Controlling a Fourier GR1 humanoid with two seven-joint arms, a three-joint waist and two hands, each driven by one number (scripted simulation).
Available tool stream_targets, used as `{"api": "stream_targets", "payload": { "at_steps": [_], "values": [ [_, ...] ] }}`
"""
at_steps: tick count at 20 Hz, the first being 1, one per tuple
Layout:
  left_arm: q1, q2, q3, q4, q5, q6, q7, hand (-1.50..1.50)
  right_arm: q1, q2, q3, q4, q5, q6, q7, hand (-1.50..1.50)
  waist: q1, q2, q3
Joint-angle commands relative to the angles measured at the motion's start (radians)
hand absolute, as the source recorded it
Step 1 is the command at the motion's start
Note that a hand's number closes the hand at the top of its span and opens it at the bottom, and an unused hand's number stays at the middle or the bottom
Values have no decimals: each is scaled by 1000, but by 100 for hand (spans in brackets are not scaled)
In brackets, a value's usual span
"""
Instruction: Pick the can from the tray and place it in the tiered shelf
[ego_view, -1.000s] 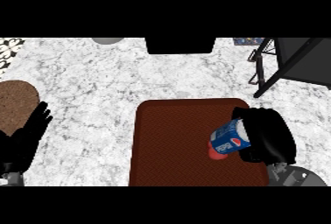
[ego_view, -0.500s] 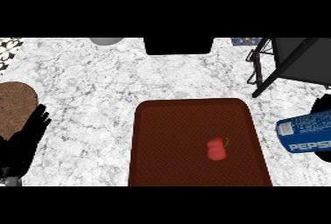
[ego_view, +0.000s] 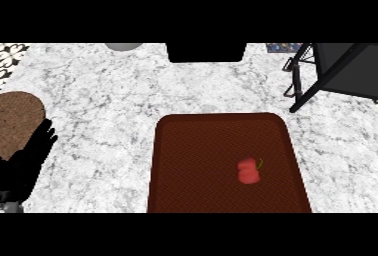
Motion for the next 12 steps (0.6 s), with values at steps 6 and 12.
{"api": "stream_targets", "payload": {
  "at_steps": [6,12],
  "values": [
    [-33,-50,-23,63,-64,18,-50,0,-180,-141,-75,17,-116,-87,209,150,22,7,0],
    [-68,-4,20,38,-16,-33,15,0,-262,-321,-37,161,-12,-57,183,150,27,7,0]
  ]
}}
